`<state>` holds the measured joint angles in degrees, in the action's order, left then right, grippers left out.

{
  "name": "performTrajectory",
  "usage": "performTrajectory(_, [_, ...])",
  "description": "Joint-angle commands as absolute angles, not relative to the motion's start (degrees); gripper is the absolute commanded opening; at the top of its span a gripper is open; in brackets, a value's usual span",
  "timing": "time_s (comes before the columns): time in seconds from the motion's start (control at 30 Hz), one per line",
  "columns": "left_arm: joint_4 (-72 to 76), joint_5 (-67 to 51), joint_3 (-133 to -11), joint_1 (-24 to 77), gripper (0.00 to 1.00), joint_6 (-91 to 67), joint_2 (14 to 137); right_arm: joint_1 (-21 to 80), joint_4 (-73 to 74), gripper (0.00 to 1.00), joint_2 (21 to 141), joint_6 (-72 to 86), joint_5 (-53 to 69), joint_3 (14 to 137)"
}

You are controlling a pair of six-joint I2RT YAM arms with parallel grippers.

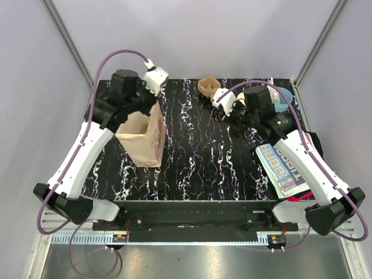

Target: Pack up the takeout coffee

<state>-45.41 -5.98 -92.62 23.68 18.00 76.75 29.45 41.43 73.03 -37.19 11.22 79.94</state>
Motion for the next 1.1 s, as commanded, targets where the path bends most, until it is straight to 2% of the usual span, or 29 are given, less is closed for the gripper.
performTrajectory(0.0, [-45.09,-6.51,-99.91,30.65,0.00,17.58,81.36,29.09,38.24,0.00,71.11,-35.60,4.05,83.23])
performTrajectory(0.47, [-48.87,-6.24,-114.87,47.89,0.00,17.76,96.50,22.33,33.75,0.00,65.57,-32.70,-6.77,84.55])
performTrajectory(0.8, [-49.13,-8.52,-119.35,52.12,0.00,16.08,99.67,20.65,33.40,0.00,64.51,-31.90,-6.85,85.42])
performTrajectory(0.83, [-49.22,-8.70,-119.36,52.29,0.04,16.08,99.67,20.65,33.49,0.00,64.77,-31.56,-6.94,85.69])
performTrajectory(0.93, [-49.13,-8.88,-119.00,52.56,0.36,16.08,99.49,20.66,34.27,0.00,65.83,-30.42,-6.68,87.88])
performTrajectory(1.0, [-48.78,-8.35,-119.00,52.65,0.46,16.00,98.97,20.65,35.15,0.00,66.79,-29.80,-5.37,89.64])
performTrajectory(1.03, [-48.52,-8.09,-118.92,52.56,0.58,16.00,98.70,20.65,35.50,0.00,67.14,-29.19,-5.01,90.26])
performTrajectory(1.07, [-48.25,-7.74,-118.92,52.56,0.64,15.91,98.27,20.74,35.86,0.00,67.93,-28.83,-4.66,91.57])
